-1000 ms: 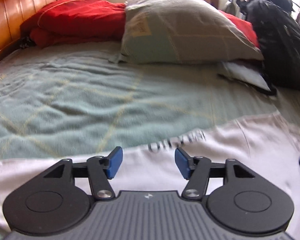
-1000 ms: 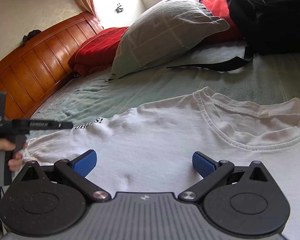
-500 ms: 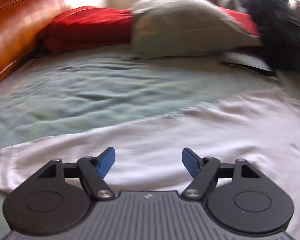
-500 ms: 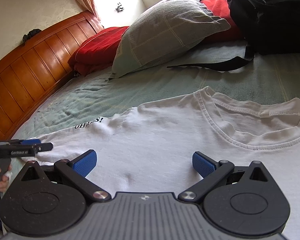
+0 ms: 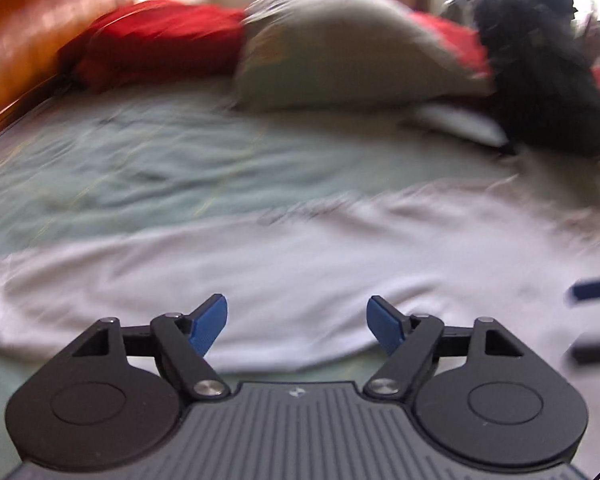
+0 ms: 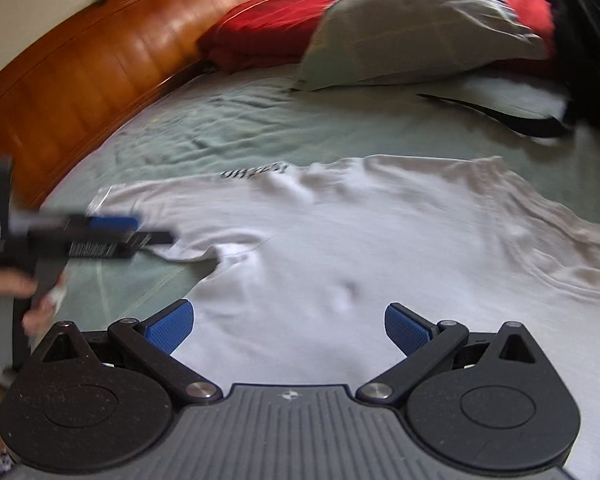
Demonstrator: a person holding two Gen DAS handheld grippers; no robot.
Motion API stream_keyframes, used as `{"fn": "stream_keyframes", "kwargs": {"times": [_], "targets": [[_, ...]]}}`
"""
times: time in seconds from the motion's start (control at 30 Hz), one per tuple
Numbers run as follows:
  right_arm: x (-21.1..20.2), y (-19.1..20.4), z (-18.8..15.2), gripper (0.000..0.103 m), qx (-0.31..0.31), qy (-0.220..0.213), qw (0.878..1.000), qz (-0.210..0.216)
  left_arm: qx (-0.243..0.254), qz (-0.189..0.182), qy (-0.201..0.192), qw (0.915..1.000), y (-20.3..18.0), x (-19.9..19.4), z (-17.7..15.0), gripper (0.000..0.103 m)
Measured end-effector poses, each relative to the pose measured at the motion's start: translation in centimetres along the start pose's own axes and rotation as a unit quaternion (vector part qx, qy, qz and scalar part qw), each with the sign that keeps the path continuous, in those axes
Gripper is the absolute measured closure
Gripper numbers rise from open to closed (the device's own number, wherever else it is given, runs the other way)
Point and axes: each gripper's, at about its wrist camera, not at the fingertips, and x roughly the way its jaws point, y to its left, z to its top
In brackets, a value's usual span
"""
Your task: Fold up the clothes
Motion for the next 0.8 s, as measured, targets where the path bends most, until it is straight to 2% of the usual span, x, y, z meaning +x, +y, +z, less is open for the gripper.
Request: {"fn": "stream_keyframes", "kwargs": {"times": [0.07,0.2,0.27,0.33,0.43,0.53,0.6,0.67,0.73,0.8], "targets": [[0.3,0.3,-0.1,0.000,-0.010,0.003,1.000,-0.005,0.012,-0.021,-0.010,0.9997,-1.7,1.1,0.8,0.025],[0.6,0.0,-0.2,0.000,-0.007,0.005,1.000,-0.008,0.034,-0.012,0.013,0.9993,-3.7,3.6,0.1,0.025],[0.7,-0.5,-0.1,0.000,-0.002,0.003,1.000,-0.010,0.036,-0.003,0.022,0.9991,-3.4,3.7,-1.4,0.024],[0.8,-0.9,-0.1,0.000,0.006,0.002,1.000,-0.009,0.025,-0.017,0.020,0.9993,-2.8,2.6,-2.5,0.021],[1.2,-1.2,-0.1,0.000,0.015,0.006,1.000,-0.006,0.024,-0.039,0.035,0.9984,-1.8,1.5,-1.9,0.021],[1.3,-1.0,-0.1,0.000,0.012,0.002,1.000,-0.009,-0.009,-0.029,0.008,0.9995,0.6,1.1,0.1,0.021],[1.3,-0.9,-0.1,0.000,0.010,0.001,1.000,-0.008,-0.053,-0.020,-0.009,0.9983,3.1,1.8,1.5,0.021],[1.5,-0.9,-0.2,0.000,0.009,0.001,1.000,-0.008,-0.099,-0.014,-0.014,0.9949,5.8,3.1,2.6,0.021],[1.8,-0.9,-0.3,0.000,0.007,0.003,1.000,-0.012,-0.125,0.003,-0.017,0.9920,7.8,4.5,2.9,0.022],[2.0,-1.0,-0.4,0.000,0.005,0.002,1.000,-0.013,-0.139,0.024,-0.004,0.9900,9.2,5.5,2.3,0.022]]}}
